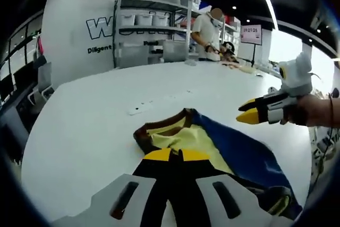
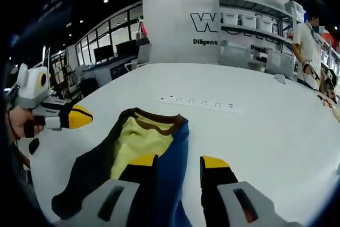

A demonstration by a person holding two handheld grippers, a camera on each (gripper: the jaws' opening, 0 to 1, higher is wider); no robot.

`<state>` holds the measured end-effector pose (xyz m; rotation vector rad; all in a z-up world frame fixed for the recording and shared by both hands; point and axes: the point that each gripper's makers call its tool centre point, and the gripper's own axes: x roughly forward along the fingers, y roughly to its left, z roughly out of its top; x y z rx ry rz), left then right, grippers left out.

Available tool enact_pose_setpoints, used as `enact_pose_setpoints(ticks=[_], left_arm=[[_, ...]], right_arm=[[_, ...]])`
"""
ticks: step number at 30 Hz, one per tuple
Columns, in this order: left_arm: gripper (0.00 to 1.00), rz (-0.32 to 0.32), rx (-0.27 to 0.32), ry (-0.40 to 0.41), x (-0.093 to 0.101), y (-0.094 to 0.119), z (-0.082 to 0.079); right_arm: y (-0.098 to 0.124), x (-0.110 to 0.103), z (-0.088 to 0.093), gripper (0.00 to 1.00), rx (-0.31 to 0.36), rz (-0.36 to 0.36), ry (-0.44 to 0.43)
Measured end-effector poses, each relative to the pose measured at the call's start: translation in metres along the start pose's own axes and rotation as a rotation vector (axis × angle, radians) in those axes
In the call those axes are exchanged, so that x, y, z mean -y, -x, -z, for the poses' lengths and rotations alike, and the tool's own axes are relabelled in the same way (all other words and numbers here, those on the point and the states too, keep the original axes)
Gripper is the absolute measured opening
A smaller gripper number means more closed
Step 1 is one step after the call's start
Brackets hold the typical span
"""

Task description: Fold the garment on the visible template until the final outline fits inside the template.

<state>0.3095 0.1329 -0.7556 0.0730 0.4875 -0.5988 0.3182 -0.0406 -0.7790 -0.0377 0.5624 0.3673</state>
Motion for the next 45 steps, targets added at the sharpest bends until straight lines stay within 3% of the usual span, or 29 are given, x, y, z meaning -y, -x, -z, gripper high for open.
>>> enact_pose_setpoints(ticks=[5, 8, 24, 28, 29, 36, 45], left_arm=[[0.02, 0.011, 0.004, -0.032, 0.012, 0.007, 0.002], [0.03, 0.045, 0.008, 0.016, 0.021, 0.013, 0.004], [0.1, 0.117, 0.011, 0.009, 0.053, 0.045, 0.014], [0.11, 0.13, 0.013, 0.016, 0.061, 0.053, 0.021], [0.11, 0.133, 0.015, 0.021, 0.062, 0.053, 0.022], [0.11, 0.158, 0.003, 0.036, 0.078, 0.066, 0.036], [0.12, 0.169, -0.027, 0.063, 0.089, 0.085, 0.059]], right_arm=[[0.009, -0.007, 0.002, 0.26, 0.005, 0.002, 0.045], [0.013, -0.014, 0.006, 0.27, -0.017, -0.023, 0.074], [0.043, -0.032, 0.017, 0.28, -0.032, -0.045, 0.055], [0.049, -0.038, 0.022, 0.28, -0.032, -0.064, 0.017], [0.05, -0.044, 0.025, 0.28, -0.032, -0.096, -0.02], [0.06, -0.049, 0.035, 0.28, -0.032, -0.092, 0.002], [0.072, -0.057, 0.045, 0.28, -0.026, -0.084, -0.051]])
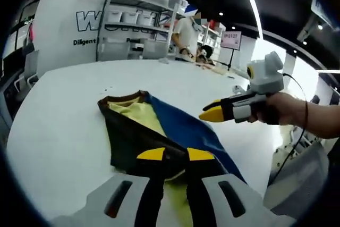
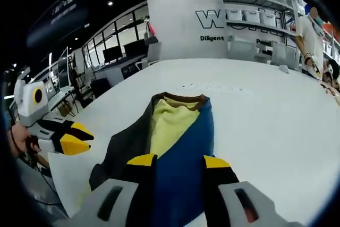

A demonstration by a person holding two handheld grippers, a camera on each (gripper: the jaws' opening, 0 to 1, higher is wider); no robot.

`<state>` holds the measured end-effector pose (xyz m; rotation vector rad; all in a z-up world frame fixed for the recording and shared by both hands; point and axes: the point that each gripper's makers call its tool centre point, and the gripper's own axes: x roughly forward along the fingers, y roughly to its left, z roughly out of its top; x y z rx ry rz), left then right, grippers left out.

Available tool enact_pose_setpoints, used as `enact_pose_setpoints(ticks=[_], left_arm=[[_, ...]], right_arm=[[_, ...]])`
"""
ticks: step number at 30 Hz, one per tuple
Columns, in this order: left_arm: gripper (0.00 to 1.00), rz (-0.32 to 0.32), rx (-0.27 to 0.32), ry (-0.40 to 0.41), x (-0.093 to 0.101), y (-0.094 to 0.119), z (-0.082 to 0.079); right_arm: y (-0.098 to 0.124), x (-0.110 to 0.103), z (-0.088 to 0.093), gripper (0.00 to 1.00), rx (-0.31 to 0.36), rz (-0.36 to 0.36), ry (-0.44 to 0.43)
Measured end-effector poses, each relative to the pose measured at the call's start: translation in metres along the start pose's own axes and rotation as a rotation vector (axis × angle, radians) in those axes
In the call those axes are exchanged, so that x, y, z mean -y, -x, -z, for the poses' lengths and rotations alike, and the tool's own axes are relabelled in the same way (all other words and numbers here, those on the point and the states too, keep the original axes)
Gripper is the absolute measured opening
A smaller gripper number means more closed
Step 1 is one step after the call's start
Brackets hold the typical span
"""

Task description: Fold the garment on the visible template until the final outline fits inside the template.

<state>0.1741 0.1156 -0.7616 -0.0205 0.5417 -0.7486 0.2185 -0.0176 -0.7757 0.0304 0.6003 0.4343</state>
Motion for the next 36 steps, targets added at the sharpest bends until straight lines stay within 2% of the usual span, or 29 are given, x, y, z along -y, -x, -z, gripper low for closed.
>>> enact_pose_setpoints(ticks=[5, 12, 14, 18, 22, 26, 34, 36], left_arm=[[0.12, 0.024, -0.037, 0.02, 0.007, 0.005, 0.014], [0.12, 0.03, -0.059, 0.018, 0.009, 0.009, 0.024], [0.14, 0.047, -0.079, 0.012, 0.012, 0.009, 0.028], [0.17, 0.099, -0.095, 0.069, 0.017, 0.006, 0.036], [0.19, 0.128, -0.145, 0.059, 0.017, 0.0, 0.049], [0.17, 0.146, -0.168, 0.04, 0.017, -0.003, 0.055], [0.14, 0.21, -0.205, 0.022, 0.028, -0.015, 0.063], [0.06, 0.218, -0.22, 0.013, 0.031, -0.015, 0.065]], right_arm=[[0.002, -0.007, 0.003, 0.27, -0.005, -0.012, 0.004], [0.006, -0.019, 0.007, 0.29, -0.006, -0.024, 0.008], [0.007, -0.023, 0.009, 0.29, -0.01, -0.03, 0.008], [0.013, -0.03, 0.01, 0.28, -0.014, -0.037, 0.014], [0.017, -0.038, 0.015, 0.27, -0.025, -0.047, 0.04], [0.02, -0.043, 0.02, 0.27, -0.044, -0.058, 0.077], [0.029, -0.058, 0.028, 0.27, -0.056, -0.098, 0.075], [0.03, -0.062, 0.03, 0.27, -0.062, -0.105, 0.075]])
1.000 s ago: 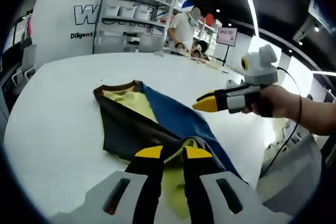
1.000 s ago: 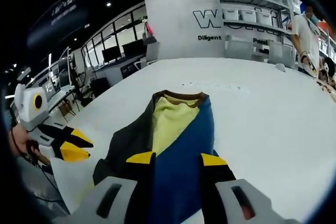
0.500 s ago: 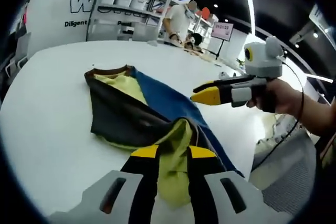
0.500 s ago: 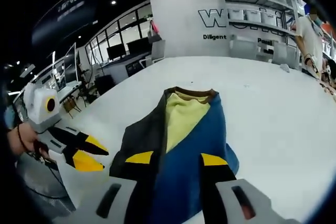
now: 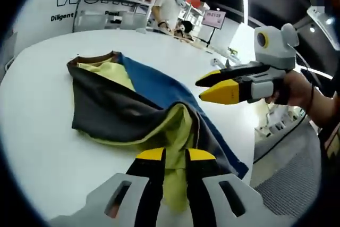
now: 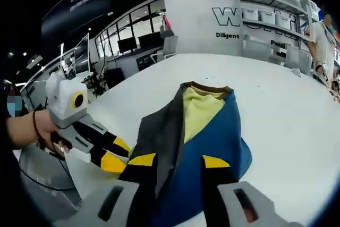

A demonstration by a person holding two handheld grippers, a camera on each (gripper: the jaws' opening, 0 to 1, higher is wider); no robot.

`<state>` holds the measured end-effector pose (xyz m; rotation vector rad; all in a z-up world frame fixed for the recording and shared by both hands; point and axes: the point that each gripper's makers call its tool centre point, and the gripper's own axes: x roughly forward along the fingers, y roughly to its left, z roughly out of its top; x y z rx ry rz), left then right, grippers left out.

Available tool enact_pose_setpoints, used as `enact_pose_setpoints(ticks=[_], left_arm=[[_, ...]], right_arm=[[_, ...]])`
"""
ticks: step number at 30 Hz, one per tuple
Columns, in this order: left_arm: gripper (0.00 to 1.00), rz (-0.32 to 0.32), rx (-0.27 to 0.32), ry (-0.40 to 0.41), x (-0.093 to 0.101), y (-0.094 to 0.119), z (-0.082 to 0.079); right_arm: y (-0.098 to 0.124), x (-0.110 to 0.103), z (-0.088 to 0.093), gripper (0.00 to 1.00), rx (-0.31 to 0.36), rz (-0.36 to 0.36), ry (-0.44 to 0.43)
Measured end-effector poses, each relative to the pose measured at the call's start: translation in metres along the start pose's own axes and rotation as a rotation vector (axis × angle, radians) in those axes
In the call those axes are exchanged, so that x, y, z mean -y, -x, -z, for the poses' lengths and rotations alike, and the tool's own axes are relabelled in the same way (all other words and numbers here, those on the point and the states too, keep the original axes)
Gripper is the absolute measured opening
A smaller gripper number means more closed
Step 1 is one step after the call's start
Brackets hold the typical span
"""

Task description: Fold the garment on the visible template until the final outline fits inside the template.

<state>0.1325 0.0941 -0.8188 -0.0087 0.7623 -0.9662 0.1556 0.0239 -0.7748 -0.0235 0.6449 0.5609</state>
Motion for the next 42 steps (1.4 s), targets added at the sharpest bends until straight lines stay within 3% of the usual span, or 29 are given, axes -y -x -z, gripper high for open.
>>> enact_pose_setpoints(ticks=[5, 14, 27, 34, 39, 42], left_arm=[[0.01, 0.004, 0.012, 0.007, 0.003, 0.004, 0.001], [0.0, -0.003, 0.058, 0.052, 0.012, 0.024, 0.0], [0.0, -0.037, 0.064, 0.079, 0.02, 0.05, 0.005], [0.0, -0.067, 0.072, 0.105, 0.016, 0.067, 0.011], [0.0, -0.078, 0.082, 0.122, 0.014, 0.076, 0.012], [0.0, -0.084, 0.081, 0.125, 0.015, 0.079, 0.014]], right_arm=[[0.0, -0.008, 0.005, 0.27, -0.016, -0.021, 0.009], [0.0, -0.02, 0.009, 0.26, -0.028, -0.059, 0.018], [0.0, -0.036, 0.018, 0.26, -0.06, -0.112, 0.023], [-0.004, -0.03, 0.038, 0.26, -0.129, -0.104, -0.001], [-0.005, -0.014, 0.046, 0.25, -0.158, -0.067, -0.01], [-0.005, -0.015, 0.047, 0.24, -0.168, -0.075, 0.002]])
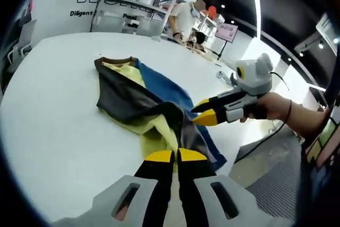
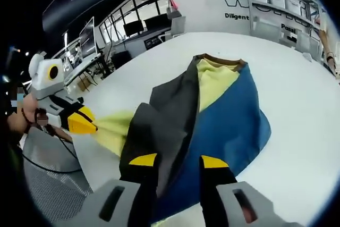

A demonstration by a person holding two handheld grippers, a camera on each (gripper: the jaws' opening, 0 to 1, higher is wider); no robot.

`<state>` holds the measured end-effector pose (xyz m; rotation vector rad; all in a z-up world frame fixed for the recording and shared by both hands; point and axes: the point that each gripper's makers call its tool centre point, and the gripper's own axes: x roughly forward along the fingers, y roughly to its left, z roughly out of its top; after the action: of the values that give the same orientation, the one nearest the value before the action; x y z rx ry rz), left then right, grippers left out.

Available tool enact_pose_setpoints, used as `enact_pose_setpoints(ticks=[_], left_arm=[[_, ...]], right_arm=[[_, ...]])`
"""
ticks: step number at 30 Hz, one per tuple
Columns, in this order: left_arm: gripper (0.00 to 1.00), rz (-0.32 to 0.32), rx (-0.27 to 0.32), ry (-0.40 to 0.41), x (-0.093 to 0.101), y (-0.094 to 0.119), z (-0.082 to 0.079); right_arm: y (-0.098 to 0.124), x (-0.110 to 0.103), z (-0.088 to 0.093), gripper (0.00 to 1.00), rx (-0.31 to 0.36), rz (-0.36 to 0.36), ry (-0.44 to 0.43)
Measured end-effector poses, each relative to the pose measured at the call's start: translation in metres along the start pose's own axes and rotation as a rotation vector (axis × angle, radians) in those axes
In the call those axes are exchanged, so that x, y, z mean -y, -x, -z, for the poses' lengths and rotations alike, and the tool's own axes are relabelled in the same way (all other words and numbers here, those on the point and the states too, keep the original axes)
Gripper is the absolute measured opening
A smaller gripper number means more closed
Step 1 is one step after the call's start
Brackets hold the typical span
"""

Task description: Fold the garment on the visible template until the final outline fits inside the template.

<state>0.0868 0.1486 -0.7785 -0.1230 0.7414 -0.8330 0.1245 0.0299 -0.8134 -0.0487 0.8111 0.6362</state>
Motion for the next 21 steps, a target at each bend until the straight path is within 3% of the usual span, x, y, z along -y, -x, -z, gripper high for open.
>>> enact_pose_setpoints(ticks=[5, 10, 21], left_arm=[[0.0, -0.01, -0.004, 0.0, -0.001, 0.004, 0.003], [0.0, -0.046, 0.007, 0.019, -0.012, 0.016, 0.004], [0.0, -0.114, 0.006, 0.028, -0.03, 0.032, 0.008]], right_arm=[[-0.003, 0.0, 0.004, 0.21, -0.015, 0.0, -0.003], [-0.005, -0.004, 0.016, 0.2, -0.062, -0.006, -0.012], [-0.006, -0.009, 0.023, 0.18, -0.09, -0.023, -0.035]])
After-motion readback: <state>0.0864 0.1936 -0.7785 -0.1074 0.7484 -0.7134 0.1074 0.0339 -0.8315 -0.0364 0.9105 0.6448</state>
